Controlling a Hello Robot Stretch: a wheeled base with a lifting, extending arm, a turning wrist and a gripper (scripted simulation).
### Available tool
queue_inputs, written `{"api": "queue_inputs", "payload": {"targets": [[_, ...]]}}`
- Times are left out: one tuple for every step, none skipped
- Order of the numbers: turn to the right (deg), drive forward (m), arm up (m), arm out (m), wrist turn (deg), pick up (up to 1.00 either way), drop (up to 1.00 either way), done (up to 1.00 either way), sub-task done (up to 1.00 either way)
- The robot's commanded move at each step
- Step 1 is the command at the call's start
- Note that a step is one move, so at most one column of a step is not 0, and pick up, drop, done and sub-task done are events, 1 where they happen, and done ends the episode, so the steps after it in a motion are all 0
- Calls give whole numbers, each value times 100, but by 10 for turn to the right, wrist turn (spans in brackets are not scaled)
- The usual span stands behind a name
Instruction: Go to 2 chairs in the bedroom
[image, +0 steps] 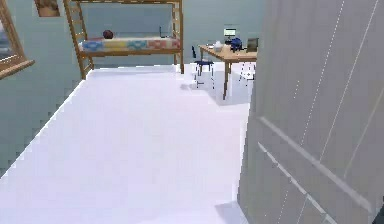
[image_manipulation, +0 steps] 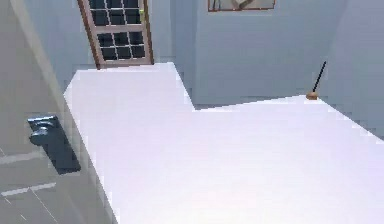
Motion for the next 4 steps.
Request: {"api": "queue_inputs", "payload": {"targets": [[0,55,0,0,0,0,0,0,0],[0,100,0,0,0,0,0,0,0],[0,100,0,0,0,0,0,0,0],[-30,0,0,0,0,0,0,0,0]]}}
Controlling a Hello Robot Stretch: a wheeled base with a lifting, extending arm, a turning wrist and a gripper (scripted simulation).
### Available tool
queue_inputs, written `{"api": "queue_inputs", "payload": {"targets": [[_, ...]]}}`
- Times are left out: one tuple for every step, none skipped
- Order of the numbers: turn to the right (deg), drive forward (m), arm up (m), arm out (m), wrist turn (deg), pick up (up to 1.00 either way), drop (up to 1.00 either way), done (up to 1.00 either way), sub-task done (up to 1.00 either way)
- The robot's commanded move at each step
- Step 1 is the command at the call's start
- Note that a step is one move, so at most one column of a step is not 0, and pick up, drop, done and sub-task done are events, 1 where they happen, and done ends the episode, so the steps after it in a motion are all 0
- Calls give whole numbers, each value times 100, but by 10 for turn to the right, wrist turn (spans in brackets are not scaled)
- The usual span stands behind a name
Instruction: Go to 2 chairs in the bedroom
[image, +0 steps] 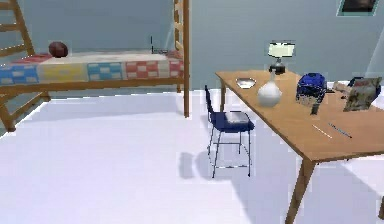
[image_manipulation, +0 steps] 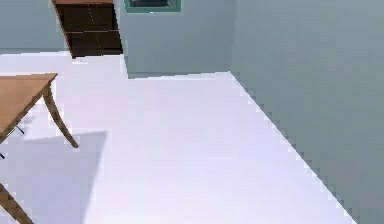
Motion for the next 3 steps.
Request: {"api": "queue_inputs", "payload": {"targets": [[0,65,0,0,0,0,0,0,0],[180,0,0,0,0,0,0,0,0],[0,0,0,0,0,0,0,0,100]]}}
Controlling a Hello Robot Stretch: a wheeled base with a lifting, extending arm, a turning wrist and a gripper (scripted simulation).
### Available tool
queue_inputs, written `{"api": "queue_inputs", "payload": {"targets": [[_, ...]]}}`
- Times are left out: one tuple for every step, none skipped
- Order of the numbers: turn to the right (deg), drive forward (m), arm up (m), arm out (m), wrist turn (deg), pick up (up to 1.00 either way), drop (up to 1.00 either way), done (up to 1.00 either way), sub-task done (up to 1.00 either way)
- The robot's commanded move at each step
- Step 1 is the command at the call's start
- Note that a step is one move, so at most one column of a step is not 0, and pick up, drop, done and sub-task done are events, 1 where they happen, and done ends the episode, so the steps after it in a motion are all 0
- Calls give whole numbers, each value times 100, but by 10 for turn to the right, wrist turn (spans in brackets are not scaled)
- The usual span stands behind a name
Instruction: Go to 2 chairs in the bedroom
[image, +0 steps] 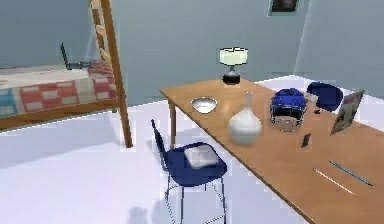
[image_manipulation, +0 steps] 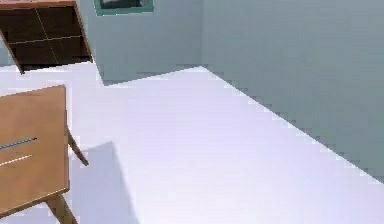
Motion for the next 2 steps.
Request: {"api": "queue_inputs", "payload": {"targets": [[450,0,0,0,0,0,0,0,0],[450,0,0,0,0,0,0,0,0]]}}
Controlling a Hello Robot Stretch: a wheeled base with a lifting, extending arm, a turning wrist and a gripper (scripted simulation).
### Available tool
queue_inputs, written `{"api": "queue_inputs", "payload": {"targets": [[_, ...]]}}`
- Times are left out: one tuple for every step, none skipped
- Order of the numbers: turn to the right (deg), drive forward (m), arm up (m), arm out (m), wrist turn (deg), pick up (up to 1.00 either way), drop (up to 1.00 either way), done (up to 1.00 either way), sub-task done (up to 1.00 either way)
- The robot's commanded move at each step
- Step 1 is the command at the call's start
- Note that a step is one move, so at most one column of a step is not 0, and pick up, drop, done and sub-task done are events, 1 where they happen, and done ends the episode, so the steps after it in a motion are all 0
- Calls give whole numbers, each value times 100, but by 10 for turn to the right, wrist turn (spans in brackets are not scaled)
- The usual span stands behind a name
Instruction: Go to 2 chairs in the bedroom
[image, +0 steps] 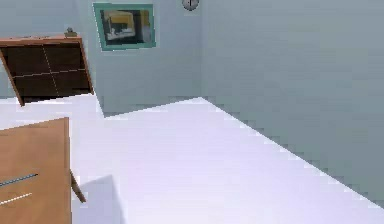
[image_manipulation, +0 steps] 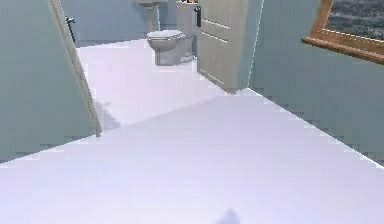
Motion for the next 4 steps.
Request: {"api": "queue_inputs", "payload": {"targets": [[150,0,0,0,0,0,0,0,0],[0,65,0,0,0,0,0,0,0],[-420,0,0,0,0,0,0,0,0],[0,100,0,0,0,0,0,0,0]]}}
